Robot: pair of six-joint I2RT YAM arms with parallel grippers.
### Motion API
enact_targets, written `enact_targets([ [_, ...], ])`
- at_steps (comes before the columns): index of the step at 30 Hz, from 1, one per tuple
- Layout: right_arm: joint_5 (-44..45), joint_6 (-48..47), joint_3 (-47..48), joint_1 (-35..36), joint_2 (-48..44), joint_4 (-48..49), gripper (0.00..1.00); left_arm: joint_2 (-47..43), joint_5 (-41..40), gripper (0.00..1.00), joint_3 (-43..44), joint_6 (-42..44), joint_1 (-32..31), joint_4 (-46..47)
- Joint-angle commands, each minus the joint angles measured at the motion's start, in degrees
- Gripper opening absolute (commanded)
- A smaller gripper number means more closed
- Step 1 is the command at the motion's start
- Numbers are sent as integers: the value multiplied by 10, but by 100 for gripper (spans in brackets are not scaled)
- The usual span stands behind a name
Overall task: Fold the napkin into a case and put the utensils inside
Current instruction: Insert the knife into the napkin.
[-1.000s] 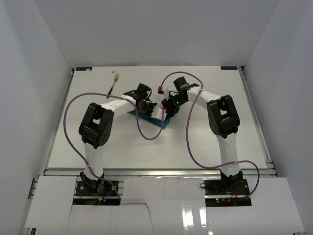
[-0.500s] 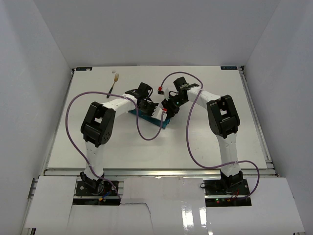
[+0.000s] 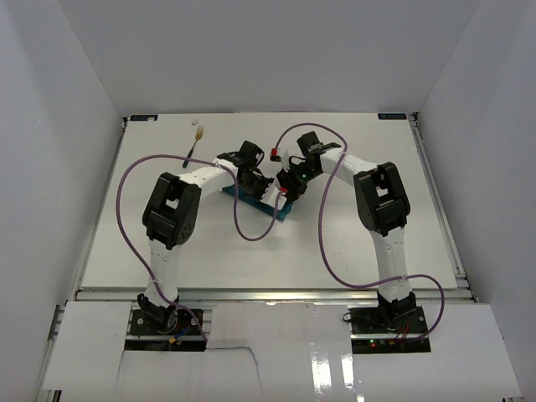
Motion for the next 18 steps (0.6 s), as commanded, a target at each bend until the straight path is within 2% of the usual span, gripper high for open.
enact_targets([
  [1, -16, -8, 20, 0, 11, -5, 41, -1, 48, 0, 17, 35, -8, -33],
  [6, -15, -9, 22, 0, 12, -4, 41, 1, 58, 0, 24, 51, -9, -54],
  [9, -14, -8, 23, 0, 14, -4, 41, 2, 57, 5, 28, 42, -10, -55],
  [10, -15, -8, 23, 1, 14, -4, 41, 3, 54, 8, 29, 41, -10, -55],
  [12, -12, -7, 23, 0, 14, -3, 41, 3, 51, 26, 31, 37, -10, -54],
  [14, -10, -6, 23, 0, 15, -3, 41, 3, 49, 37, 34, 22, -11, -53],
  [18, -7, -3, 22, -1, 12, -3, 43, 3, 38, 41, 41, 8, -12, -52],
])
